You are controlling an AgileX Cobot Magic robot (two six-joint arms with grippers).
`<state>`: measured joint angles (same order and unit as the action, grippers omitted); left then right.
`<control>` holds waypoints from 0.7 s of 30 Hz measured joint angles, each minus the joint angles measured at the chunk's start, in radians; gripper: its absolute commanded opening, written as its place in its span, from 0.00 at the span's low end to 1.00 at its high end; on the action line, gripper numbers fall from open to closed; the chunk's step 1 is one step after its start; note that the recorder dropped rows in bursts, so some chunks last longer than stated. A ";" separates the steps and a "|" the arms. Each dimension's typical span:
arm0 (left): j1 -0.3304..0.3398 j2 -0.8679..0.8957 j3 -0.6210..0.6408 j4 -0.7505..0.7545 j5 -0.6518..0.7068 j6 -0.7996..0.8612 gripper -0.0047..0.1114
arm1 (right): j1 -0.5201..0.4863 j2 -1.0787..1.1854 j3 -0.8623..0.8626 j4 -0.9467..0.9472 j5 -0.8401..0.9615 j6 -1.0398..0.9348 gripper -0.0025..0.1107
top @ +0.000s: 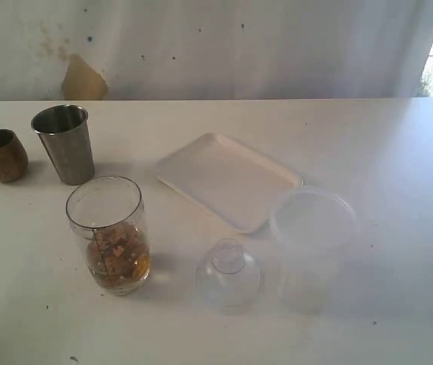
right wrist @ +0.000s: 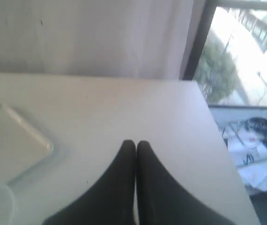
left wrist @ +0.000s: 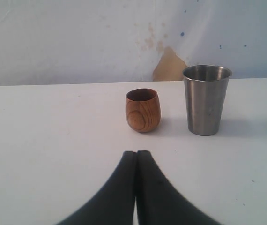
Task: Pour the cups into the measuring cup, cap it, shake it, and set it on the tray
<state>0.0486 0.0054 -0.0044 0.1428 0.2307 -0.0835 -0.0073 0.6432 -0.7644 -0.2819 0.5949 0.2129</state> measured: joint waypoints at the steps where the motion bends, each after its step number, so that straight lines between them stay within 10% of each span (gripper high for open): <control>1: 0.000 0.000 0.000 0.000 0.000 0.000 0.04 | 0.000 0.037 -0.048 0.032 0.056 -0.047 0.02; 9: 0.000 0.000 0.000 0.000 0.000 0.000 0.04 | 0.000 0.290 -0.376 0.464 0.303 -0.437 0.02; 21: 0.000 0.000 0.000 0.000 0.000 0.000 0.04 | 0.138 0.620 -0.620 0.474 0.612 -0.485 0.03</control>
<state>0.0486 0.0054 -0.0044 0.1428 0.2307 -0.0835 0.1309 1.2629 -1.3846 0.1925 1.2065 -0.2721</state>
